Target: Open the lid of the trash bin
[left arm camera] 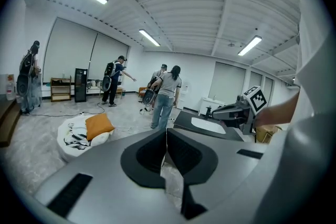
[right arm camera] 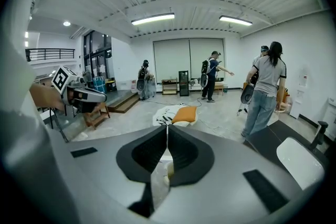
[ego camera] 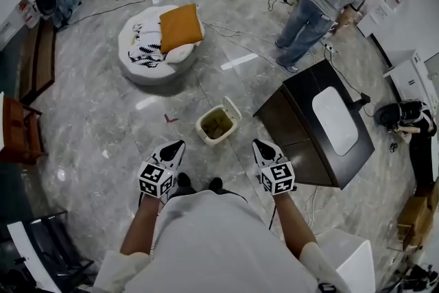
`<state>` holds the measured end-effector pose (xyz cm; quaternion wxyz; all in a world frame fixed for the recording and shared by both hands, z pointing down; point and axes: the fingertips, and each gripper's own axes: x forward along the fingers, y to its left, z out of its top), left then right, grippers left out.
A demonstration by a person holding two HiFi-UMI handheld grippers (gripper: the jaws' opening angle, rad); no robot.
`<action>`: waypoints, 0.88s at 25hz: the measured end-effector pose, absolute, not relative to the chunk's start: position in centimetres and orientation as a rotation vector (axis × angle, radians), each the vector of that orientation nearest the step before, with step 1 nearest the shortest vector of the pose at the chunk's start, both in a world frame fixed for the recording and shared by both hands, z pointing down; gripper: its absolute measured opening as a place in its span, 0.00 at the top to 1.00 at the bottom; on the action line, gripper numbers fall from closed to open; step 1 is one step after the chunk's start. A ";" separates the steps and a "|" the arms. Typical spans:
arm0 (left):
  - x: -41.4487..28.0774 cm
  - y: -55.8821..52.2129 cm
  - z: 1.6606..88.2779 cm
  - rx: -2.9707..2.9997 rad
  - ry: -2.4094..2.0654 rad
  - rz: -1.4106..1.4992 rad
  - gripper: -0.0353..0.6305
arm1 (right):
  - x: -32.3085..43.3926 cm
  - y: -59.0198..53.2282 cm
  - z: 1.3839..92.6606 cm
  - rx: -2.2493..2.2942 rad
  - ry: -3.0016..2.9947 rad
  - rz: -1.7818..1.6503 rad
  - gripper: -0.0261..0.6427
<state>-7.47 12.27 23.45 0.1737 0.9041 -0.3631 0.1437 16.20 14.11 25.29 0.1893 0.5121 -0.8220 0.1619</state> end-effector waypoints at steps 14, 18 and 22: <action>-9.7 11.2 22.2 2.579 -1.013 0.390 0.92 | 14.1 12.9 23.4 1.470 -2.318 0.424 0.91; -10.1 10.9 22.2 2.579 -1.012 0.388 0.92 | 13.8 12.7 23.1 1.474 -2.321 0.421 0.91; -10.5 10.8 22.4 2.581 -1.013 0.389 0.92 | 13.3 12.6 23.1 1.471 -2.328 0.409 0.91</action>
